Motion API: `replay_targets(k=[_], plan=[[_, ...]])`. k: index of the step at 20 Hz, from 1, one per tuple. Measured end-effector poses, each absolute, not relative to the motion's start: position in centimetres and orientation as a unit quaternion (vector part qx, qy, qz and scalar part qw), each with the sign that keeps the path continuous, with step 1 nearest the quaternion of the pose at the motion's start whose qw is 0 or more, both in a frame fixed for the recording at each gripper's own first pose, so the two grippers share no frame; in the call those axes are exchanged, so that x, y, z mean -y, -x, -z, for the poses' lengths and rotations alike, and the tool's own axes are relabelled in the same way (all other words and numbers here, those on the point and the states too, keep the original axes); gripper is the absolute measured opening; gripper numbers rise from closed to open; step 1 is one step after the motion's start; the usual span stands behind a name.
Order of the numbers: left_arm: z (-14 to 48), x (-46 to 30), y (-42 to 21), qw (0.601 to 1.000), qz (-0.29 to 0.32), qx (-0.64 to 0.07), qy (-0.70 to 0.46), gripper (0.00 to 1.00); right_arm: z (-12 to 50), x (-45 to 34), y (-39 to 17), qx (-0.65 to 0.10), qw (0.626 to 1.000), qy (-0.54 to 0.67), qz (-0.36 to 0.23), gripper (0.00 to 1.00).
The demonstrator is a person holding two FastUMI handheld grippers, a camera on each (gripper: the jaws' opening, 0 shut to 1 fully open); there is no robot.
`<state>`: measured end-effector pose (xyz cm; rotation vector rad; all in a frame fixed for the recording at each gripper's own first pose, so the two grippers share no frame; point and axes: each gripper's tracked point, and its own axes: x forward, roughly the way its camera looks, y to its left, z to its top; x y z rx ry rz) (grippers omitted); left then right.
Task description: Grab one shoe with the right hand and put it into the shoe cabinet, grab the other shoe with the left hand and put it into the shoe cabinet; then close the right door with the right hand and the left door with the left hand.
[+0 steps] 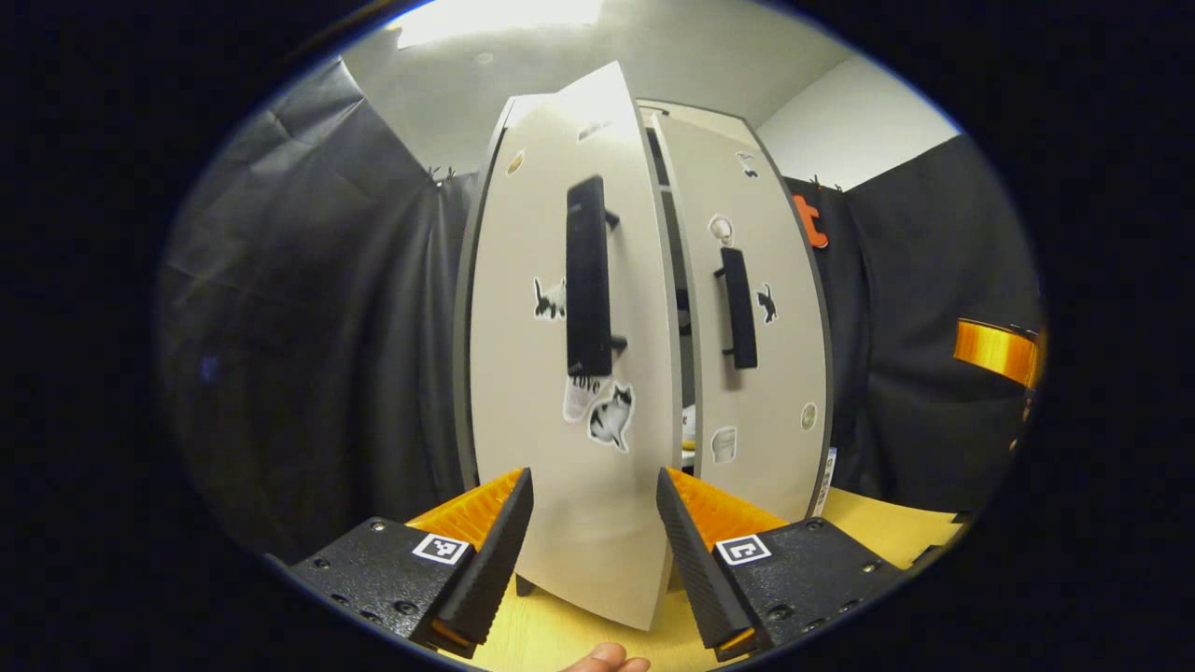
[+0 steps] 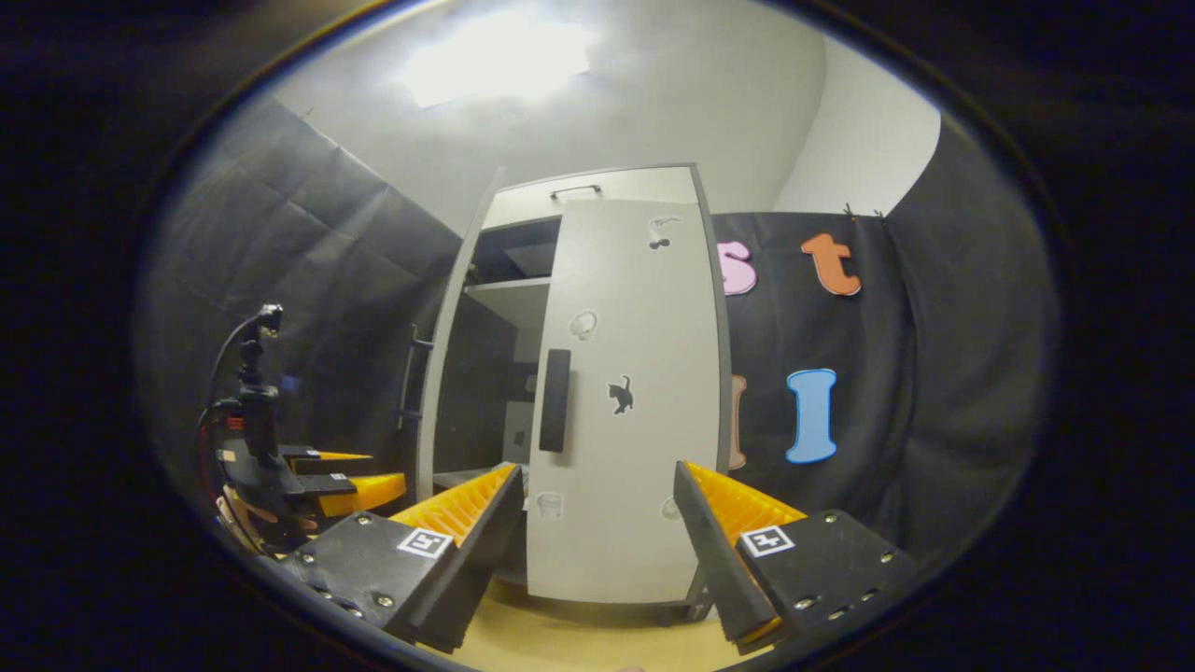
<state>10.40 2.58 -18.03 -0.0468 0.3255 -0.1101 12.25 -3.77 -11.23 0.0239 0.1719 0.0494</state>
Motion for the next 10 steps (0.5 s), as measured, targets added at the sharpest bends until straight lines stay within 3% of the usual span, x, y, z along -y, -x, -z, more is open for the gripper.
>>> replay_targets(k=[1, 2, 4, 10], plan=[[17.6, -2.2, -10.8, 0.986, 0.056, -0.155, 0.019, 0.81, 11.3, 4.1, -12.9, -0.084, 0.996, -0.011, -0.019, 0.97], [17.1, -1.9, -11.2, 0.987, 0.056, -0.149, 0.015, 0.77, 11.3, 4.2, -13.5, -0.081, 0.997, -0.011, -0.014, 0.96], [16.3, -1.0, -12.4, 0.989, 0.056, -0.137, 0.015, 0.82, 11.4, 4.3, -14.6, -0.077, 0.997, -0.01, -0.009, 0.96], [14.4, 0.5, -15.3, 0.993, 0.052, -0.101, 0.013, 0.84, 12.1, 2.8, -17.9, -0.06, 0.998, -0.01, -0.022, 0.96]])
